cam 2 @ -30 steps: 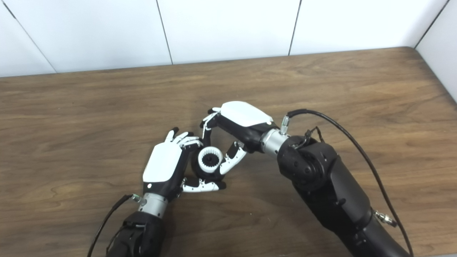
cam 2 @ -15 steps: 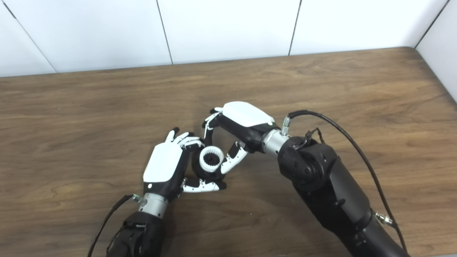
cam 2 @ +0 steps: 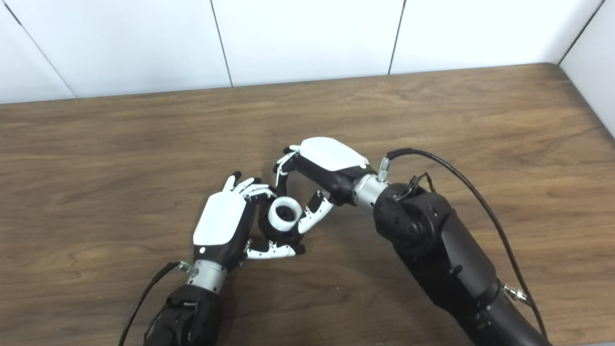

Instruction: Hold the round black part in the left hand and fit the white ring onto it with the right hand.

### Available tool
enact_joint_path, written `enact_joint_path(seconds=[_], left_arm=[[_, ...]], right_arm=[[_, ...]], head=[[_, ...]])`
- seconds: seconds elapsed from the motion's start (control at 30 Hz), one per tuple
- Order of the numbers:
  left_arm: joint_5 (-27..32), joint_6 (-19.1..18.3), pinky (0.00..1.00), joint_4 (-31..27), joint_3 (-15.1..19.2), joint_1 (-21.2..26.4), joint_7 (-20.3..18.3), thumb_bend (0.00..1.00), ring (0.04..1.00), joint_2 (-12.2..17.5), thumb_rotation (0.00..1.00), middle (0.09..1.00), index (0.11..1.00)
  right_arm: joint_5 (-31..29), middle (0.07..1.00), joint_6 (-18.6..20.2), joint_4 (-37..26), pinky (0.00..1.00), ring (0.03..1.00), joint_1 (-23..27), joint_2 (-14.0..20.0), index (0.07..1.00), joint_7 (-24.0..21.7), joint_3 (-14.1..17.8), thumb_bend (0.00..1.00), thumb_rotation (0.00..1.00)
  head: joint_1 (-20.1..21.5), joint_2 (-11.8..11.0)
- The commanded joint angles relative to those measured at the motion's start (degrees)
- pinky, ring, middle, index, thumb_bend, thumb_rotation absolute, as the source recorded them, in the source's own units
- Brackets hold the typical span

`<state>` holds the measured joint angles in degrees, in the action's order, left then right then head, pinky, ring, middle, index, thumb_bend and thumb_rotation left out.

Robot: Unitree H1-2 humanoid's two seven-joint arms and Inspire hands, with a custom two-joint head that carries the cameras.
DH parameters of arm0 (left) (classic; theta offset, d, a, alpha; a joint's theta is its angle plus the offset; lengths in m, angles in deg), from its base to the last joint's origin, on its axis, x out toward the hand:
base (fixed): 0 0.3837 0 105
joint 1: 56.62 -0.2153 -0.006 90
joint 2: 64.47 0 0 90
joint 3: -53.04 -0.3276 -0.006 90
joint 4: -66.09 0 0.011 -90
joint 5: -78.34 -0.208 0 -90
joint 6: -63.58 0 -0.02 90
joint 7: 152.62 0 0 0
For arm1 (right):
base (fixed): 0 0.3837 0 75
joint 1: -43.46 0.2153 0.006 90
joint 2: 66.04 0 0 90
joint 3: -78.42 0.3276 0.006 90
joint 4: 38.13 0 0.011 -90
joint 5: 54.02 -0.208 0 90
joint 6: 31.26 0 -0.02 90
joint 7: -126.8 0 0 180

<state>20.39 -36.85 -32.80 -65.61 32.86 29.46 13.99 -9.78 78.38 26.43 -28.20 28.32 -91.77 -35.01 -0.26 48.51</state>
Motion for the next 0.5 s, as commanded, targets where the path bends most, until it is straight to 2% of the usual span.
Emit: enact_joint_path(seconds=[0.0,0.47], left_arm=[[-0.6,0.0,1.00,-0.4,-0.9,0.3,-1.6,0.53,0.878,-0.5,0.06,0.752,0.481],[-0.8,0.2,1.00,0.0,-1.1,0.3,-1.1,0.52,0.876,-0.7,0.06,0.748,0.481]], right_arm=[[0.3,0.811,-1.3,-0.4,0.87,0.943,1.2,-0.2,0.485,1.2,0.4,0.52,0.14],[0.4,0.810,-1.4,-0.9,0.88,0.942,1.1,-0.8,0.484,1.3,0.2,0.52,0.13]], head=[[0.0,0.0],[-0.3,0.0]])
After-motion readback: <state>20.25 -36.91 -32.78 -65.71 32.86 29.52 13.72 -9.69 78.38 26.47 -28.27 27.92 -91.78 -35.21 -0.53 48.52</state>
